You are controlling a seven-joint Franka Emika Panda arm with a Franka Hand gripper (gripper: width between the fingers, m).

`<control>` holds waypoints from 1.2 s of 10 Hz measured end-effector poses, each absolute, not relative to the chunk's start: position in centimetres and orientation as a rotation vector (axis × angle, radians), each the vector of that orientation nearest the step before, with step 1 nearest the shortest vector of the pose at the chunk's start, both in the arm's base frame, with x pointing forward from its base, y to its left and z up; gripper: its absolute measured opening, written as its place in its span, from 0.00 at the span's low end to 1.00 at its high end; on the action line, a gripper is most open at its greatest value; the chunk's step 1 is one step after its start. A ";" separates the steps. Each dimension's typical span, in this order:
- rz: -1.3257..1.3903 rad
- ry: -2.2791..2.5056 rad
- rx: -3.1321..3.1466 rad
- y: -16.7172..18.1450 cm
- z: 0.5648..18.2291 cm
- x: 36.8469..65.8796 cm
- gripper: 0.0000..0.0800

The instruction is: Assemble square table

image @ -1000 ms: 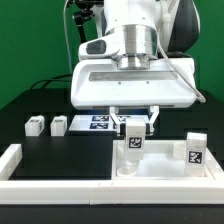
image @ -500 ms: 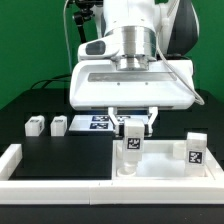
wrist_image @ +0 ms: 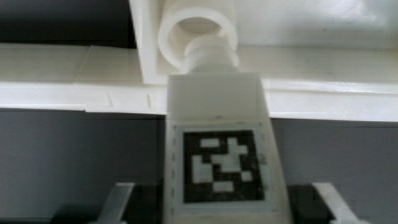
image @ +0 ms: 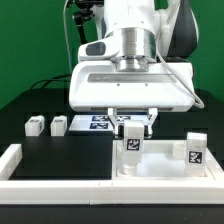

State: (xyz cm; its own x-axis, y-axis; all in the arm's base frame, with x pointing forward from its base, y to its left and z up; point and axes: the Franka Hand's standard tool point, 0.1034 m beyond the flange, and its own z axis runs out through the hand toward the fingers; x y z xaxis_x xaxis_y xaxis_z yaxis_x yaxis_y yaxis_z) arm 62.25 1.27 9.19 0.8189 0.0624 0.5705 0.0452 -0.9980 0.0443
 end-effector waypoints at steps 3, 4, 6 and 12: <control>0.938 0.091 2.967 1.4 9.2 62.0 0.36; 0.938 0.093 2.966 1.4 9.2 62.0 0.36; 0.932 0.097 2.964 1.0 9.2 61.9 0.36; 0.898 0.107 2.971 1.0 8.1 61.1 0.36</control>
Offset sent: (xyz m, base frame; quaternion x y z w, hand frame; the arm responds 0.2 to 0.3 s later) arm -0.0091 -0.0021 -0.0029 -0.0016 0.0012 -0.0065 1.0000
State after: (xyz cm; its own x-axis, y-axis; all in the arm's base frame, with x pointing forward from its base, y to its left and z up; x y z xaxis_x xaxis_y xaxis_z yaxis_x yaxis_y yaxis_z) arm 61.09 0.95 8.06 0.8305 0.0760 0.5518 0.0555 -0.9970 0.0539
